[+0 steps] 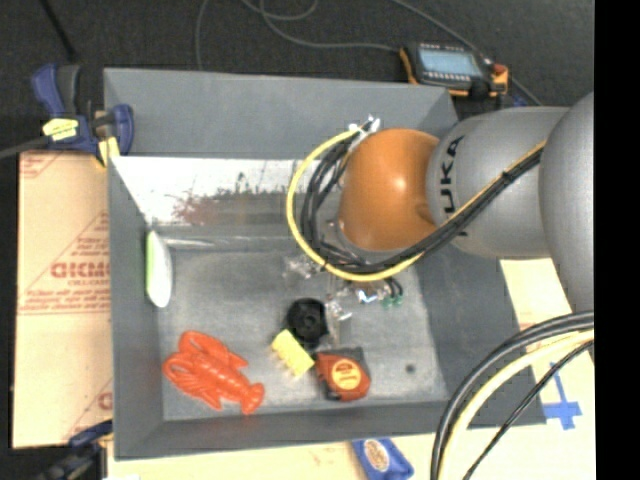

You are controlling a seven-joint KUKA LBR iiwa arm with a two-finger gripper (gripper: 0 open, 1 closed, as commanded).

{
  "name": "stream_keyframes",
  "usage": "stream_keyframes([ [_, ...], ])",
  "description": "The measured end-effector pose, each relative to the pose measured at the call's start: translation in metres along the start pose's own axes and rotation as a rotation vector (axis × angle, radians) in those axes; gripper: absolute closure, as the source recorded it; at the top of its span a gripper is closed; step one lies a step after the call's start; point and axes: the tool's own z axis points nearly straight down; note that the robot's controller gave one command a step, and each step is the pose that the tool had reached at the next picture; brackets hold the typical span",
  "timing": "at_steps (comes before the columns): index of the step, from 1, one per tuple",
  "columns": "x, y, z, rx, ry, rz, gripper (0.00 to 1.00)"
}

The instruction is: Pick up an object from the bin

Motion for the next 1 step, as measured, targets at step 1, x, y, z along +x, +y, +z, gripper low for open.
stream_keyframes([
  [1,0.0067,0.0070,0.0357,-0.001,0.004,0.171,1.00],
])
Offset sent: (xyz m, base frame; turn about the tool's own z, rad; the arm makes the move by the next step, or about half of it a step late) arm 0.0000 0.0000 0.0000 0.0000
